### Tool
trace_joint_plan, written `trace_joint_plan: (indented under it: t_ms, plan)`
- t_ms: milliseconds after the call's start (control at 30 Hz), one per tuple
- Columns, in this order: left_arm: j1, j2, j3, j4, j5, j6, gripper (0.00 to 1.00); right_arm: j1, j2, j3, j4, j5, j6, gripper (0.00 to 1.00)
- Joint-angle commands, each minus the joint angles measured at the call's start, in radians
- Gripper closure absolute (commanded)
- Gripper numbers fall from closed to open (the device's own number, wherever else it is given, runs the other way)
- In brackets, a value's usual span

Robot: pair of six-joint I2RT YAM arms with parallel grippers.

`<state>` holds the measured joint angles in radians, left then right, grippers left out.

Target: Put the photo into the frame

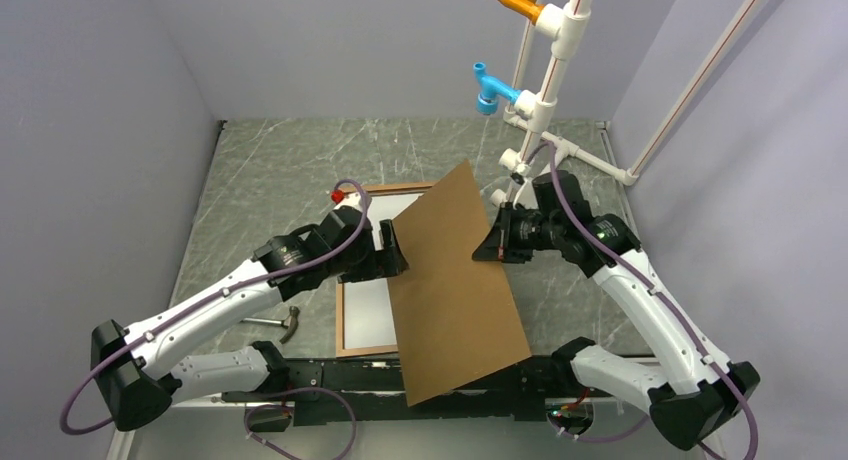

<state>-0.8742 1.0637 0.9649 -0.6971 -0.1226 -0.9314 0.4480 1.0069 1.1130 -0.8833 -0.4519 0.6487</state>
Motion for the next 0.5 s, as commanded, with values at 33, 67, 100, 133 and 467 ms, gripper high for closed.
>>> trace_joint_plan:
  t_ms: [33,67,100,133,467]
  plan:
    - [0.038,0.039,0.042,0.120,0.101,0.032,0.06,0.109,0.019,0.099,0.108,0.100,0.064,1.00]
    - [0.045,0.045,0.035,0.146,0.112,0.028,0.08,0.127,0.031,0.132,0.096,0.126,0.061,1.00]
    - [0.053,0.053,0.028,0.173,0.132,0.023,0.10,0.146,0.042,0.148,0.087,0.148,0.058,1.00]
    - [0.060,0.061,0.022,0.196,0.148,0.019,0.12,0.160,0.052,0.181,0.078,0.171,0.055,1.00]
    - [0.072,0.203,0.048,0.238,0.189,0.011,0.32,0.223,0.156,0.384,-0.006,0.287,0.011,1.00]
